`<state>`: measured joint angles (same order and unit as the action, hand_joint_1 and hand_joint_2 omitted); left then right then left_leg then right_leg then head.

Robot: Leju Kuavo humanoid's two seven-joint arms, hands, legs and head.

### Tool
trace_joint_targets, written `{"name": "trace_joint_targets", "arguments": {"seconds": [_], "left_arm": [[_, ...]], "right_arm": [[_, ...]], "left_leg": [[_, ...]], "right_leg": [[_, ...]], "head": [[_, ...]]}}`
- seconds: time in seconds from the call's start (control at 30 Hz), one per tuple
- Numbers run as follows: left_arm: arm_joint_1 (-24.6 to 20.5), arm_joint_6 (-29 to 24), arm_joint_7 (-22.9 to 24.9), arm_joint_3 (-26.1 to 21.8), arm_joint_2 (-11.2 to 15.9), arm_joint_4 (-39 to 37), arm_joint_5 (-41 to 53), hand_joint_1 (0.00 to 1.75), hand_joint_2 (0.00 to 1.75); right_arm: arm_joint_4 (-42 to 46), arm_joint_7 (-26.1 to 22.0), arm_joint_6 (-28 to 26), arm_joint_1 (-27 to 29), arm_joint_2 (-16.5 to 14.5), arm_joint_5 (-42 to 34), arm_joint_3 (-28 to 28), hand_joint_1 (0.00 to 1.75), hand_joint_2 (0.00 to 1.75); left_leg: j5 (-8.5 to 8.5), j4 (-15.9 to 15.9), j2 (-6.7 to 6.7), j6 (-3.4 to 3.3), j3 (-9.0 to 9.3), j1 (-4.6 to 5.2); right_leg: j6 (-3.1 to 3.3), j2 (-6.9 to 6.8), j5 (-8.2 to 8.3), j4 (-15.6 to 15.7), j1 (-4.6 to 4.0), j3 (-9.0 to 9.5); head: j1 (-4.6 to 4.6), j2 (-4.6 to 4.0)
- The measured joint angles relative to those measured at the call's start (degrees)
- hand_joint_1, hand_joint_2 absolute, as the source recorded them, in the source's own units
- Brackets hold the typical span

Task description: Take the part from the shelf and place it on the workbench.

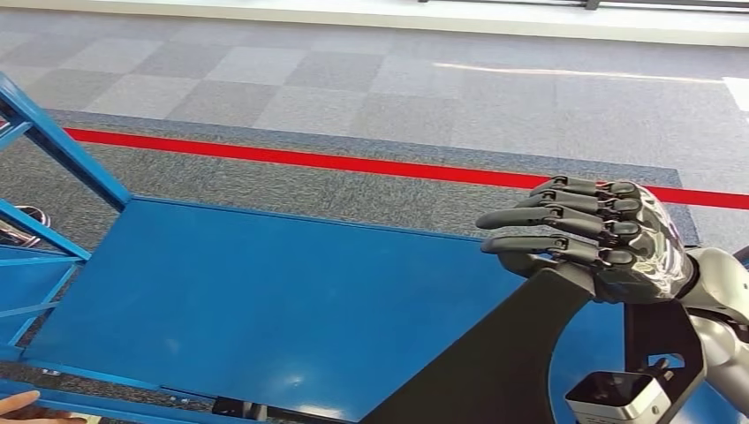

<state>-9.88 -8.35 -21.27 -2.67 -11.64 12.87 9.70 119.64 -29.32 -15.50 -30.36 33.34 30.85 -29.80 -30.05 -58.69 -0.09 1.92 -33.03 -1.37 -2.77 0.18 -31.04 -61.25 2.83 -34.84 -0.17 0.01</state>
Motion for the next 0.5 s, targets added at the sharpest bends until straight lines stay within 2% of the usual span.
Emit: {"name": "trace_joint_targets", "arguments": {"seconds": [0.5], "left_arm": [[1.8,-0.2,1.9,0.0,1.0,0.0,2.0,0.00,0.00]], "right_arm": [[0.1,0.1,-2.8,2.5,-0.8,1.6,-0.4,1.75,1.75]], "left_leg": [[-0.17,-0.5,-0.07,-0.18,0.00,0.20]], "right_leg": [[-0.05,-0.05,0.11,0.3,0.20,0.42]], "head": [[0.00,0.01]]}}
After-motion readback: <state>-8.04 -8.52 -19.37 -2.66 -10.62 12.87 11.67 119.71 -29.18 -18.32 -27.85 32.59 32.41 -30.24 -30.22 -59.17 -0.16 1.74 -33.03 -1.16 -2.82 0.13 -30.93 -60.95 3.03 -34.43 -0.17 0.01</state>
